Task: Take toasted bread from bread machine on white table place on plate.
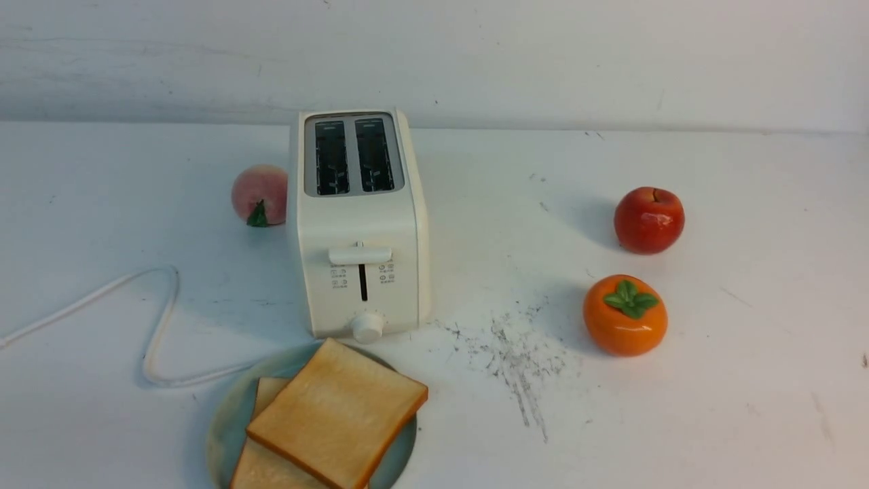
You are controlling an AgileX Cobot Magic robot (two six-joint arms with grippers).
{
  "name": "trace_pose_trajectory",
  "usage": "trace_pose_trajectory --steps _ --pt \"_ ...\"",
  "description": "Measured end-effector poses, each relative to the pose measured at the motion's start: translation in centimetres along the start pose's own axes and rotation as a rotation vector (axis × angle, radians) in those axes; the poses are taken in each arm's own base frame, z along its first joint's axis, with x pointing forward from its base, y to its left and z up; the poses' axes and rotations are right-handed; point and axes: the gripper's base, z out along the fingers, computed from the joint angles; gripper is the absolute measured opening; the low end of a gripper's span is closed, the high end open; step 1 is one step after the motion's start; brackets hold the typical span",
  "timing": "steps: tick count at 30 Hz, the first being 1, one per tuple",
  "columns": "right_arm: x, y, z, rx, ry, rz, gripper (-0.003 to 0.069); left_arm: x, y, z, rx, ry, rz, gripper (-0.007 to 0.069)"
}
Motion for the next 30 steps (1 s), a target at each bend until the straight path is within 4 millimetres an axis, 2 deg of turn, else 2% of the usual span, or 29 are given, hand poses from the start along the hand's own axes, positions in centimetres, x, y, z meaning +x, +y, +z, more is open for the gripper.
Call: trace_pose_trajectory --steps 13,21,24,29,30 --pt "0.0 0.0 0.0 0.001 0.004 0.0 0.0032 0.0 0.0 0.0 -0.001 0.001 0.002 0.0008" --pt "0.0 0.0 0.0 0.002 0.004 -0.001 0.0036 0.7 0.7 0.3 -0.043 0.007 0.08 0.0017" --pt "0.0 0.0 0.0 0.002 0.004 -0.001 0.0038 2.1 1.7 0.5 -0.101 0.006 0.085 0.0017" --pt "0.0 0.0 0.0 0.002 0.004 -0.001 0.0047 5.7 4.1 0.8 -0.186 -0.018 0.105 0.0018" --pt "0.0 0.0 0.0 0.002 0.004 -0.001 0.005 7.2 5.0 1.1 -0.211 -0.004 0.13 0.002"
